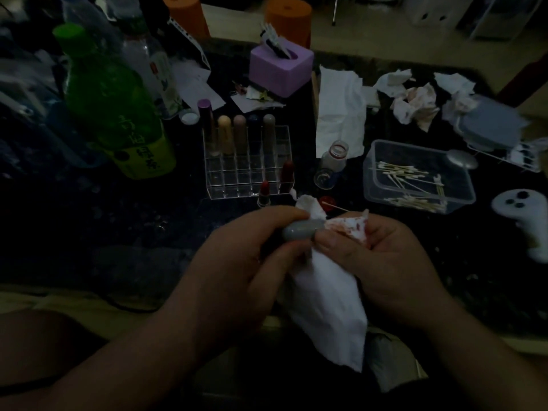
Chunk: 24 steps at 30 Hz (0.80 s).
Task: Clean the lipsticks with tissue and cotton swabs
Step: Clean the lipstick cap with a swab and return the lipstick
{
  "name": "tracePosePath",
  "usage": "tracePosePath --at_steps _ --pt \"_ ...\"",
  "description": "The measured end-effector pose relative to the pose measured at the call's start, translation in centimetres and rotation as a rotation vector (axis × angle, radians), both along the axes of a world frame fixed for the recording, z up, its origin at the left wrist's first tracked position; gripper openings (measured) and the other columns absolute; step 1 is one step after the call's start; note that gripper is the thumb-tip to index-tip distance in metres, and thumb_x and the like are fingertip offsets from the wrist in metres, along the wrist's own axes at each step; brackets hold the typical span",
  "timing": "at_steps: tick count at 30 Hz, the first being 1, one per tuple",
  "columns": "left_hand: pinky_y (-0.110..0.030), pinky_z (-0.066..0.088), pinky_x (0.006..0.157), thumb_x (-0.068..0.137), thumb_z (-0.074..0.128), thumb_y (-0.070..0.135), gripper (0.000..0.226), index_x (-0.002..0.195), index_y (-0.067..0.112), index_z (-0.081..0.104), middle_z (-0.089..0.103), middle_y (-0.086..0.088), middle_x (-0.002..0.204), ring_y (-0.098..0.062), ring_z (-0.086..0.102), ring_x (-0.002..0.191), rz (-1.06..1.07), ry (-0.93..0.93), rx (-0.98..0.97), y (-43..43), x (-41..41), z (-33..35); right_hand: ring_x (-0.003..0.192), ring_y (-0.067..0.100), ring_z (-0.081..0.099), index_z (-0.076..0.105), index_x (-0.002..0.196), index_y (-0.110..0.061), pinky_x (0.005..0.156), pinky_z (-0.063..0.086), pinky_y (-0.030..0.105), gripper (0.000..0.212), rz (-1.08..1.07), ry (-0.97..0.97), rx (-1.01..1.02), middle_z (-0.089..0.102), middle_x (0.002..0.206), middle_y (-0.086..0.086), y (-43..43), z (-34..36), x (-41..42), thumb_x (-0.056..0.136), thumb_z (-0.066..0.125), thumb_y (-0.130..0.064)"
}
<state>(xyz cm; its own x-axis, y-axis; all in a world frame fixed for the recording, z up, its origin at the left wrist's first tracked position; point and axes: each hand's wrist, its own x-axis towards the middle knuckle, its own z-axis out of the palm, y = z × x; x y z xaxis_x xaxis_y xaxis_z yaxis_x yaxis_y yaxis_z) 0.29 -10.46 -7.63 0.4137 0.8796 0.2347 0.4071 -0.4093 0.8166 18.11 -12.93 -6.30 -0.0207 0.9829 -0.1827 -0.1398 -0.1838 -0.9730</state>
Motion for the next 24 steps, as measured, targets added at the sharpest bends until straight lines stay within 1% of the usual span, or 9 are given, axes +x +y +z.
tracePosePath --at_steps 1,3,5,8,12,15,19,21,24 --pt "-0.004 0.044 0.084 0.091 0.062 0.029 0.027 0.118 0.027 0.066 0.066 0.019 0.11 0.006 0.062 0.098 -0.012 0.06 0.119 0.1 -0.2 -0.3 0.079 0.019 0.074 0.075 0.091 -0.004 0.066 0.056 0.021 0.021 -0.001 0.038 -0.013 0.077 0.087 0.011 0.0 0.2 0.0 0.077 0.063 -0.016" --pt "-0.009 0.048 0.084 0.092 0.065 0.032 0.023 0.115 0.028 0.067 0.069 0.017 0.11 0.002 0.065 0.097 -0.011 0.012 0.042 0.1 -0.1 -0.2 0.077 0.018 0.074 0.076 0.089 -0.007 0.065 0.056 0.02 0.019 -0.011 0.068 -0.022 0.077 0.086 0.01 0.0 0.6 0.1 0.076 0.063 -0.014" --pt "-0.023 0.054 0.064 0.088 0.068 0.042 0.02 0.095 0.024 0.071 0.074 0.004 0.09 -0.01 0.068 0.075 0.005 -0.223 -0.41 0.2 0.4 0.9 0.076 0.018 0.074 0.075 0.089 -0.004 0.064 0.056 0.021 0.02 -0.029 -0.006 0.0 0.077 0.085 0.01 0.0 0.4 0.1 0.076 0.064 -0.015" --pt "-0.026 0.034 0.042 0.073 0.058 0.072 0.062 0.071 0.01 0.063 0.057 -0.014 0.06 -0.023 0.044 0.044 0.021 -0.323 -1.098 0.7 0.8 1.9 0.079 0.022 0.074 0.074 0.091 0.001 0.067 0.058 0.025 0.021 -0.027 -0.108 0.043 0.077 0.085 0.011 -0.3 -0.3 -0.1 0.077 0.067 -0.013" --pt "-0.018 0.018 0.04 0.087 0.046 0.065 0.053 0.069 0.015 0.052 0.033 -0.002 0.056 -0.013 0.022 0.043 -0.024 -0.374 -1.357 0.4 0.9 2.1 0.076 0.014 0.074 0.074 0.087 -0.003 0.065 0.055 0.019 0.016 0.002 -0.151 0.08 0.077 0.081 0.004 -0.4 0.0 -0.5 0.077 0.067 -0.013" --pt "-0.022 0.025 0.039 0.083 0.054 0.055 0.037 0.067 0.022 0.058 0.038 0.003 0.056 -0.011 0.029 0.044 0.002 -0.395 -1.134 0.3 0.9 1.8 0.073 0.014 0.074 0.074 0.085 -0.005 0.064 0.055 0.019 0.016 -0.031 -0.123 0.012 0.077 0.08 0.006 -0.2 -0.1 -0.6 0.076 0.067 -0.016" --pt "-0.013 0.038 0.059 0.088 0.046 0.056 0.023 0.084 0.035 0.054 0.061 0.013 0.075 -0.001 0.056 0.068 -0.032 0.136 -0.38 0.2 0.3 0.8 0.069 0.016 0.071 0.076 0.084 -0.006 0.06 0.056 0.022 0.02 0.014 0.05 -0.19 0.076 0.08 0.011 -0.1 0.4 -0.9 0.078 0.064 -0.02" --pt "-0.011 0.036 0.065 0.09 0.038 0.053 0.018 0.09 0.039 0.049 0.057 0.017 0.082 0.003 0.053 0.081 -0.054 0.265 -0.227 0.4 0.0 0.7 0.063 0.016 0.07 0.078 0.08 -0.005 0.057 0.056 0.021 0.022 0.046 0.21 -0.31 0.074 0.076 0.012 0.2 0.7 -0.8 0.081 0.059 -0.016" --pt "-0.004 0.035 0.081 0.099 0.045 0.052 0.011 0.093 0.044 0.05 0.05 0.023 0.1 0.008 0.048 0.097 -0.07 0.243 -0.106 0.9 -0.3 0.1 0.063 0.016 0.072 0.08 0.075 -0.007 0.056 0.056 0.02 0.025 0.081 0.334 -0.386 0.075 0.075 0.012 0.2 1.1 -0.6 0.082 0.056 -0.013"
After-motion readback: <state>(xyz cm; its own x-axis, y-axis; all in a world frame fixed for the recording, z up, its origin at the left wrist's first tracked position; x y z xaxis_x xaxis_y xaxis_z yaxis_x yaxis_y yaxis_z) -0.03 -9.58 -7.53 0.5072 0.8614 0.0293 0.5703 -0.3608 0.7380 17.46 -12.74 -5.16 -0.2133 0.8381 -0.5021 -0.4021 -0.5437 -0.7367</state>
